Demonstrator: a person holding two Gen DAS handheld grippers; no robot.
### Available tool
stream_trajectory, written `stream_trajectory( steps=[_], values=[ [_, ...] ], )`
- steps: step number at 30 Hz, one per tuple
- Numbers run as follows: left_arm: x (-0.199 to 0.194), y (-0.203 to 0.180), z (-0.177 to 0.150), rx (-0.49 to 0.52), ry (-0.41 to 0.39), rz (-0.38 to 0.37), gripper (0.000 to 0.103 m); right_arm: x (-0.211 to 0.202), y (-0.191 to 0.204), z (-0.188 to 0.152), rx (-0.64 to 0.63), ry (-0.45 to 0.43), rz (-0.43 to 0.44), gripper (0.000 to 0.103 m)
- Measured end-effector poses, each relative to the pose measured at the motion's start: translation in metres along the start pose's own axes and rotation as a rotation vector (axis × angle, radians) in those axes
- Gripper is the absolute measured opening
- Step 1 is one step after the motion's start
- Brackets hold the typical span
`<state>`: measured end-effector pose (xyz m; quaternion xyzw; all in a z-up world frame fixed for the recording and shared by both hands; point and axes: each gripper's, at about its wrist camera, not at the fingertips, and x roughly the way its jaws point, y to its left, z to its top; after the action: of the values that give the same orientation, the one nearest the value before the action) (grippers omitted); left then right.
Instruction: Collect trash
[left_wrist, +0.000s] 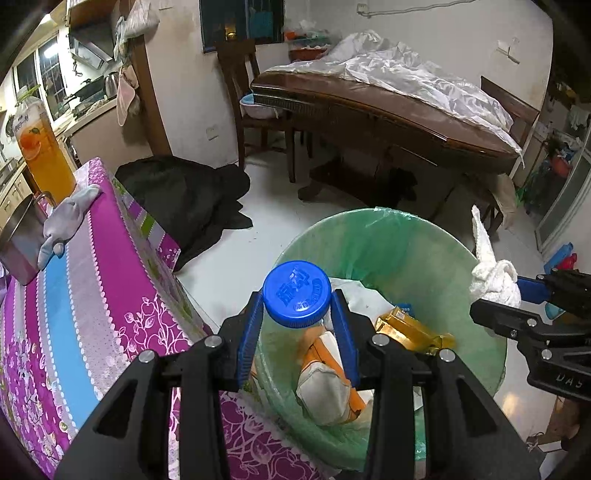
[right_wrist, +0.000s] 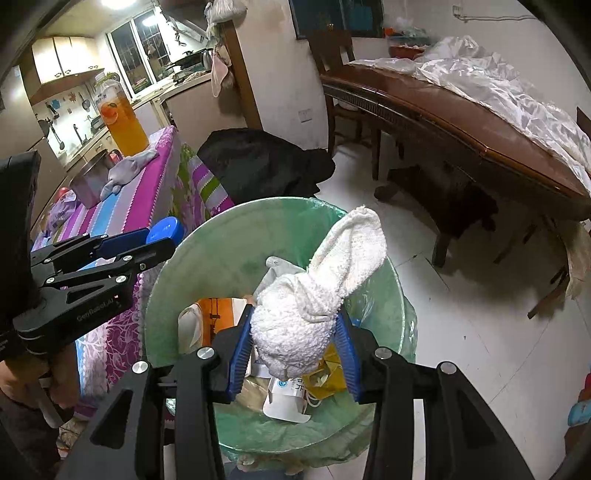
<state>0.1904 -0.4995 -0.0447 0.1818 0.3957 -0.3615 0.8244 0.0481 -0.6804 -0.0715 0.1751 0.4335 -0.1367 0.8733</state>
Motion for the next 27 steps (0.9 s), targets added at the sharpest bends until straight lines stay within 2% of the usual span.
stream_trajectory(
  steps=[5,7,9,11,17,19,20,24,27],
  values=[
    [0.000,-0.003,0.002,0.005,-0.006,-0.001,0.037,-0.001,-0.001,-0.001,0.008,-0.005,0.003,0.046],
    [0.001,-0.002,0.003,0.003,-0.005,0.001,0.048,-0.002,-0.003,-0.003,0.012,-0.008,0.005,0.056],
    [0.000,-0.002,0.003,-0.001,-0.016,0.012,0.069,-0.003,-0.005,-0.004,0.018,-0.017,0.005,0.065],
    [0.000,0.000,0.003,-0.008,-0.017,0.013,0.074,-0.005,-0.006,-0.004,0.024,-0.025,0.006,0.068],
    [0.003,0.005,0.001,-0.023,-0.007,0.021,0.075,-0.014,-0.011,-0.007,0.033,-0.050,0.003,0.068],
    [0.000,0.007,0.000,-0.027,-0.012,0.023,0.077,-0.022,-0.009,-0.011,0.023,-0.082,0.002,0.073],
    [-0.003,0.007,-0.001,-0.028,-0.020,0.024,0.078,-0.028,-0.007,-0.014,0.013,-0.107,-0.009,0.079],
    [-0.025,0.009,-0.009,-0.028,-0.083,0.024,0.086,-0.065,0.011,-0.035,-0.020,-0.261,-0.078,0.096],
    [-0.048,0.011,-0.021,-0.035,-0.148,0.028,0.091,-0.093,0.029,-0.059,-0.028,-0.382,-0.124,0.098]
  ],
)
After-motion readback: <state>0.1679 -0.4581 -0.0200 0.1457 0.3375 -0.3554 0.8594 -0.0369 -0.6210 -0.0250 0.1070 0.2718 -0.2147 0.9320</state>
